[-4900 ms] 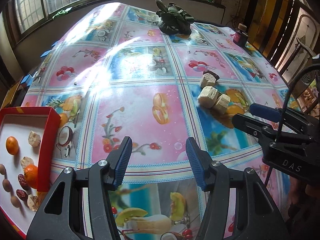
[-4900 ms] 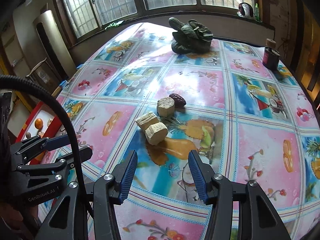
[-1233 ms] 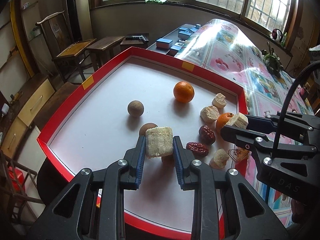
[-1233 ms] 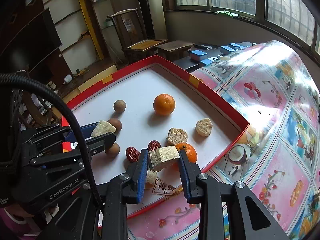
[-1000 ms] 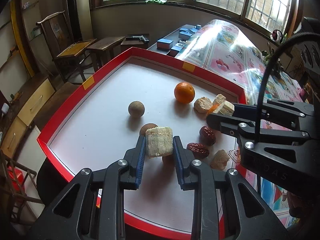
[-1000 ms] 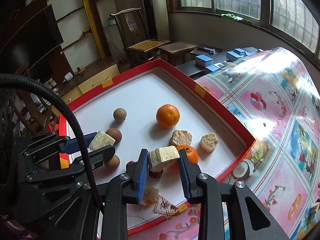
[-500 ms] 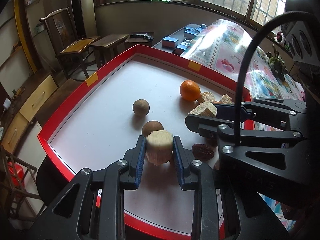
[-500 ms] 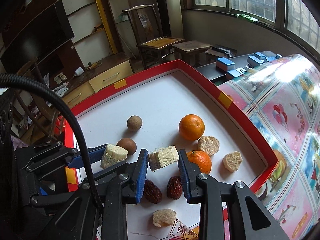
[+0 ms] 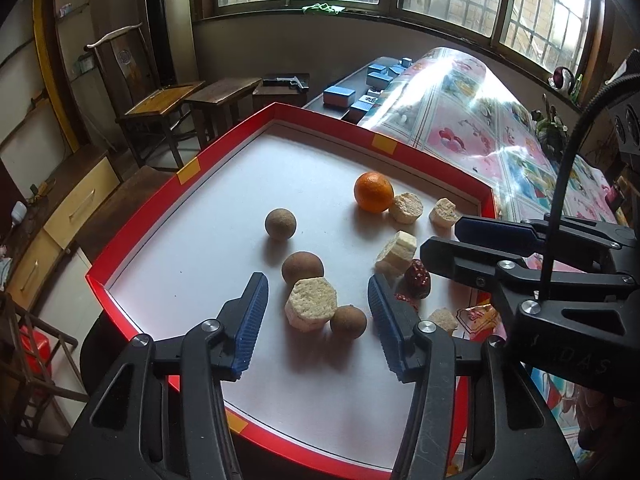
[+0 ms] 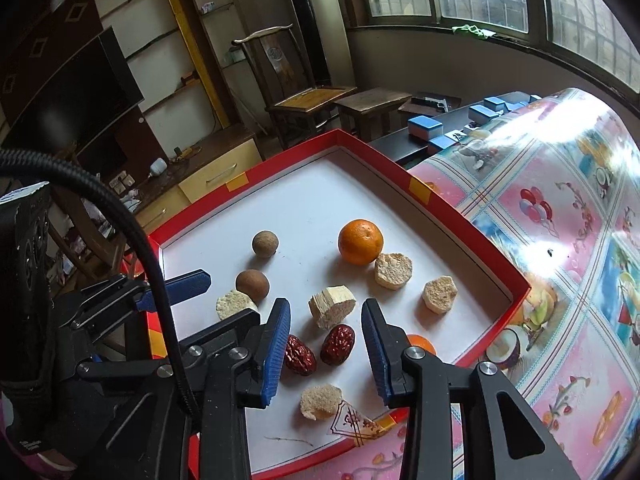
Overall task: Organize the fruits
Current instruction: 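Withdraw both open tools from the tray back over the table, then grasp the round beige cake with the right tool while the left grasps a red date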
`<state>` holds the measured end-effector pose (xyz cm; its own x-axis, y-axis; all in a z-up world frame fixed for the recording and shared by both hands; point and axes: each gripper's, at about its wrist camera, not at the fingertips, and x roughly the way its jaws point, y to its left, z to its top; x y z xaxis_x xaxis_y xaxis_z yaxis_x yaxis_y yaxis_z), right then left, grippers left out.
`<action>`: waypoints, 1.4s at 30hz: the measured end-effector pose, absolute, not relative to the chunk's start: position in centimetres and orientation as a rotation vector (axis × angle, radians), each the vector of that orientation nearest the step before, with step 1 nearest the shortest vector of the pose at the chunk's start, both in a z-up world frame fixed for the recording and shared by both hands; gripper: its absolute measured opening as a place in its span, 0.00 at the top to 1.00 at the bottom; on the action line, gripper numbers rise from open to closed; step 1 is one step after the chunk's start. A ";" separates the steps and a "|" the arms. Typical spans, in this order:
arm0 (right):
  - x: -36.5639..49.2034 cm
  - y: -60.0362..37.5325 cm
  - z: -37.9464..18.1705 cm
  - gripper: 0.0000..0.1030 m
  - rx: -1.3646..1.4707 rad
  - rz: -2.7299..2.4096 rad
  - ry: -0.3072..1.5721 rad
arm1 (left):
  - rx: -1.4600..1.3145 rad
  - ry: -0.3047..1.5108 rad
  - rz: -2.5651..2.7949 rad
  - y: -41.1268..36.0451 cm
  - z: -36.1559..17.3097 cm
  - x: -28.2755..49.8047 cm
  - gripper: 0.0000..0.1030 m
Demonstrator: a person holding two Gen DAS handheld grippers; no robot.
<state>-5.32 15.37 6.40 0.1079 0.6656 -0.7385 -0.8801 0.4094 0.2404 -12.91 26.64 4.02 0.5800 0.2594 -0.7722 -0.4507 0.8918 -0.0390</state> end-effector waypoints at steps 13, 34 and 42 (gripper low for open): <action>-4.6 8.6 6.3 0.60 -0.236 1.000 0.877 | -0.188 0.851 0.378 22.7 4.6 -11.7 0.49; -1.8 -4.0 4.2 0.58 -0.165 0.693 0.923 | -0.115 0.884 0.187 12.4 4.5 -5.1 0.49; -0.2 -9.3 3.6 0.57 -0.106 0.600 0.944 | -0.070 0.909 0.110 8.6 4.1 -2.6 0.49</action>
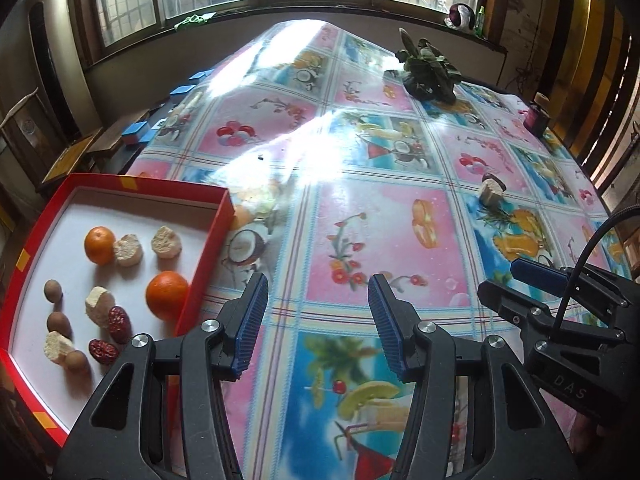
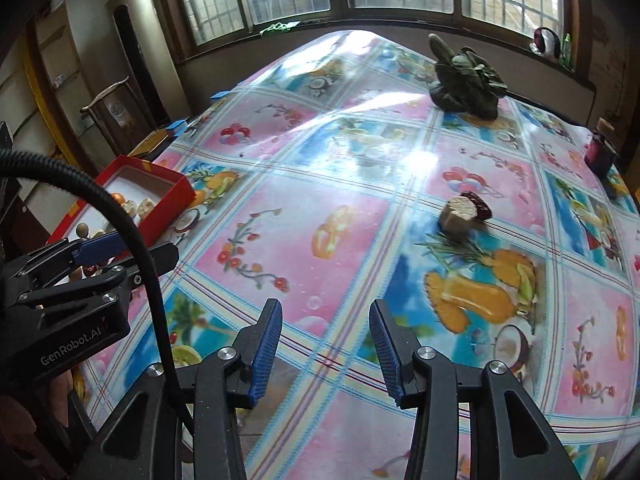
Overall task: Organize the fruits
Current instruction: 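Grasp the round beige cake with the right tool while the left grasps a red date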
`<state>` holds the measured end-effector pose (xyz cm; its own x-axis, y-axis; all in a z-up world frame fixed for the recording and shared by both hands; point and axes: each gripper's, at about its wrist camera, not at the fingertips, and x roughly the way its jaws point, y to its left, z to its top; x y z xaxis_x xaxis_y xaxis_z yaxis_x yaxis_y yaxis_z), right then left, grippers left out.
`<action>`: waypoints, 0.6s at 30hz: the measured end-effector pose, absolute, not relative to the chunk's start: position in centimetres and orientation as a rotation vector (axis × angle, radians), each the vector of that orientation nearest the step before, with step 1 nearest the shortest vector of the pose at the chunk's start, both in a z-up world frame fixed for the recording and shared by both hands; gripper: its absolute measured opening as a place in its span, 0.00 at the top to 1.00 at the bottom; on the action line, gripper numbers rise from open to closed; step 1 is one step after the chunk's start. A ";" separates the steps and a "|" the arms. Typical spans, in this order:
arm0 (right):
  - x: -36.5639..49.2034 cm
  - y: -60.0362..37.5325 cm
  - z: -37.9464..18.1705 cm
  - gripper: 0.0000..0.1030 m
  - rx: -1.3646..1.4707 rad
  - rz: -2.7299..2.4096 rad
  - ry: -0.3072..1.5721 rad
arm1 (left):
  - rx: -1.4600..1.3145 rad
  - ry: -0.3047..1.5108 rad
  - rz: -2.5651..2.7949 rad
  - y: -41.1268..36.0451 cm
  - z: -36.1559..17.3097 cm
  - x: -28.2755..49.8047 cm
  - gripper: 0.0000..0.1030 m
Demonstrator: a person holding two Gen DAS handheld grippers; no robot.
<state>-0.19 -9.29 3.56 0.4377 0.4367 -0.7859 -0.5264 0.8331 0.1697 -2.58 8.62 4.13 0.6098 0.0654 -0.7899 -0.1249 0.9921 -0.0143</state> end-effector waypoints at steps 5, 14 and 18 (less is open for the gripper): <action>1.7 -12.9 3.3 0.57 -0.069 0.513 0.952 | -0.065 0.925 0.064 6.9 4.1 -1.0 0.49; 6.5 -15.6 2.7 0.56 0.016 0.435 0.968 | -0.069 0.954 0.020 5.3 3.7 1.7 0.49; 8.6 -14.0 2.4 0.57 0.033 0.453 0.979 | -0.070 0.955 0.016 5.3 3.8 2.3 0.49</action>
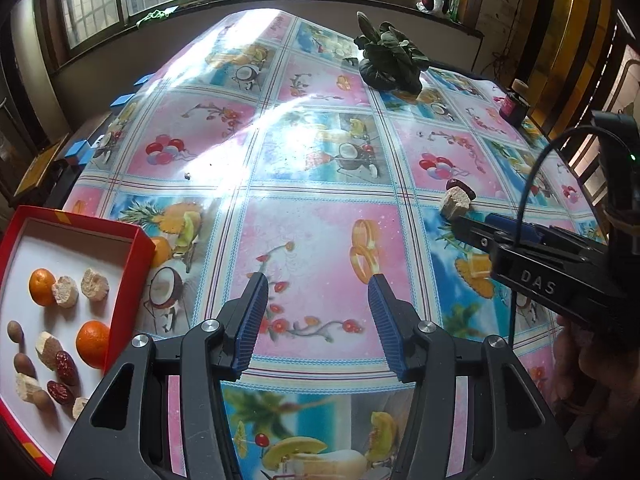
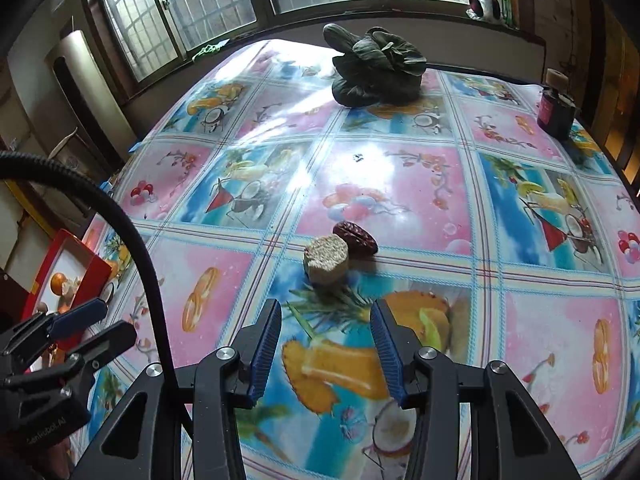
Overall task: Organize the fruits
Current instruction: 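Grasp the round beige cake with the right tool while the left grasps a red date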
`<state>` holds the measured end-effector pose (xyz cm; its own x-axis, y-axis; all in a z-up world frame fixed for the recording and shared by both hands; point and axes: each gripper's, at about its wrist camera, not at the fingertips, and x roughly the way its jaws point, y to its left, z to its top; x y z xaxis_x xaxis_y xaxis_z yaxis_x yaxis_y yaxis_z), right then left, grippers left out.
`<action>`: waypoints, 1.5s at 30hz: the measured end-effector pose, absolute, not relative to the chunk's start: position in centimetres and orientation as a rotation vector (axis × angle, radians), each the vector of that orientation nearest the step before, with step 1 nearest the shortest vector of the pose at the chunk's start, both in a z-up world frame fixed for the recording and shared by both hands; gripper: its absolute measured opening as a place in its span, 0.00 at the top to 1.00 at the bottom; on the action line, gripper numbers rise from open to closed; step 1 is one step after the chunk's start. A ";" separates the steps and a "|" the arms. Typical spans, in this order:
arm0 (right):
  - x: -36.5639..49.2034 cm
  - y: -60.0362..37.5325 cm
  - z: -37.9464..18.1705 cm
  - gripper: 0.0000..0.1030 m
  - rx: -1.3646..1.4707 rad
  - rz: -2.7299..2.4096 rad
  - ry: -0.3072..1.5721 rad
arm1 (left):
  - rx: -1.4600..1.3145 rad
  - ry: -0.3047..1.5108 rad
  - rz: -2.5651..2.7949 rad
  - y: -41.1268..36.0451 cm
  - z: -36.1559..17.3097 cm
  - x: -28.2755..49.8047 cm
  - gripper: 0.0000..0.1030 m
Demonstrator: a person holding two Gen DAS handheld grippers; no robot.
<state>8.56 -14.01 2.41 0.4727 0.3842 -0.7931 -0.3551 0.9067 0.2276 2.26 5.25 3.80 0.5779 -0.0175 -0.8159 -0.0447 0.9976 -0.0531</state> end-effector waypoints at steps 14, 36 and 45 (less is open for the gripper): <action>9.2 -15.7 2.0 0.73 0.026 0.366 0.953 | -0.082 0.952 -0.108 2.1 4.3 6.2 0.49; 7.7 -20.2 1.4 0.73 0.024 0.289 0.959 | 0.016 1.022 -0.328 -5.2 2.0 10.5 0.49; 7.6 -21.5 1.4 0.73 0.009 0.260 0.972 | 0.060 1.030 -0.382 -5.2 2.0 9.8 0.50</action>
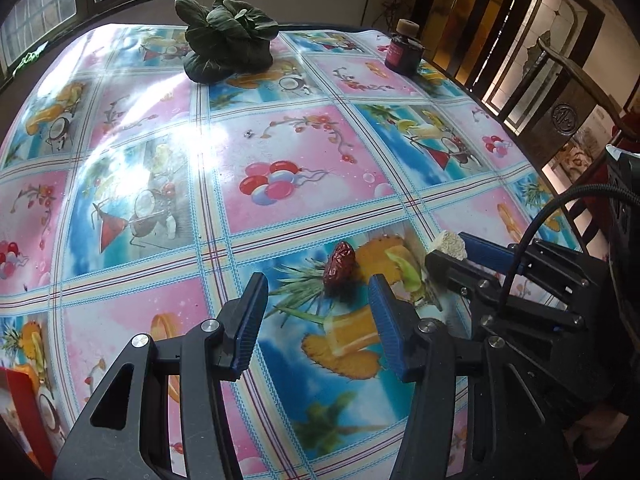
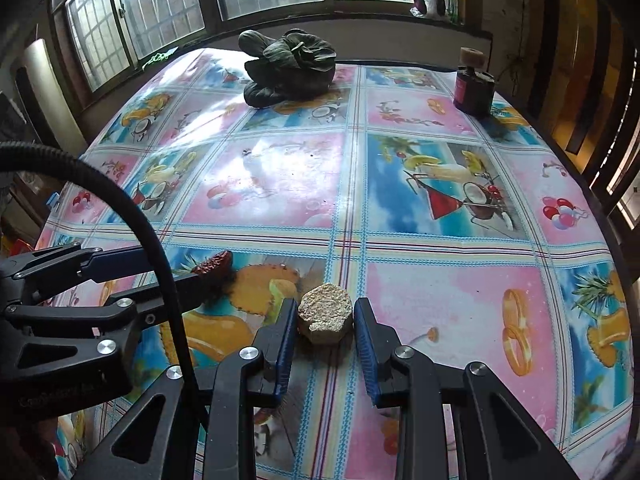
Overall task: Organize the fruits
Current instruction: 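Grasp the round beige cake with the right tool while the left grasps a red date, then carry the beige cake and red date into the red tray and open both tools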
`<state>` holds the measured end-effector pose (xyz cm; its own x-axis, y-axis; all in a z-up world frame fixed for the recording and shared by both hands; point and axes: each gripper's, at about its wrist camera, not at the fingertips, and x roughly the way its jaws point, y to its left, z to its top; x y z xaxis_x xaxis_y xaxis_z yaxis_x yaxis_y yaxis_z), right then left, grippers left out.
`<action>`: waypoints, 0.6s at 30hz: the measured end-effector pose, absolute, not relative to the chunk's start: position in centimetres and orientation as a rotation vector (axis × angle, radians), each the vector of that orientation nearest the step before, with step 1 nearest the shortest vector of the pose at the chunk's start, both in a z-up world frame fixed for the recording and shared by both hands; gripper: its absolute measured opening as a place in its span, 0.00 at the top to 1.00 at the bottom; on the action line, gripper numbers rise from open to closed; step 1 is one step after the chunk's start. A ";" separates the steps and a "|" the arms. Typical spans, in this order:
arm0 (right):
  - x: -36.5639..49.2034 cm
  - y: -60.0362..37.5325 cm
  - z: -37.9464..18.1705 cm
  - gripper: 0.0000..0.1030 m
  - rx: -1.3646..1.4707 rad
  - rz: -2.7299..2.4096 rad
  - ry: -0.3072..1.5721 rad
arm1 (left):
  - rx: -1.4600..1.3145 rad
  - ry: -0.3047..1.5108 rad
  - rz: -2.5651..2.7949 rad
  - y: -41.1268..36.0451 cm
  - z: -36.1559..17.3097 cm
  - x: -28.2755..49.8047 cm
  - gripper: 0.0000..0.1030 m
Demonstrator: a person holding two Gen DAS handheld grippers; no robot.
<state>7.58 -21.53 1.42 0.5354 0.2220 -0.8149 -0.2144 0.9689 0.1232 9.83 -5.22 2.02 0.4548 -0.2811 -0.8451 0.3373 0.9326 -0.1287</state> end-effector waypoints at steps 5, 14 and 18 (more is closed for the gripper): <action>7.6 -21.8 1.4 0.73 -0.006 0.237 0.972 | 0.089 1.024 -0.417 -6.2 1.8 10.1 0.50; 7.6 -21.7 1.3 0.73 -0.016 0.238 0.960 | 0.115 1.024 -0.386 -6.0 1.0 10.2 0.84; 7.4 -21.2 1.4 0.73 -0.005 0.268 0.958 | 0.075 1.011 -0.333 -3.9 1.6 9.1 0.84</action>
<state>7.40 -21.20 1.40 0.5448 0.2239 -0.8081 -0.2282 0.9669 0.1141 9.15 -3.89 1.57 0.4856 -0.2388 -0.8410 0.3077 0.9471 -0.0913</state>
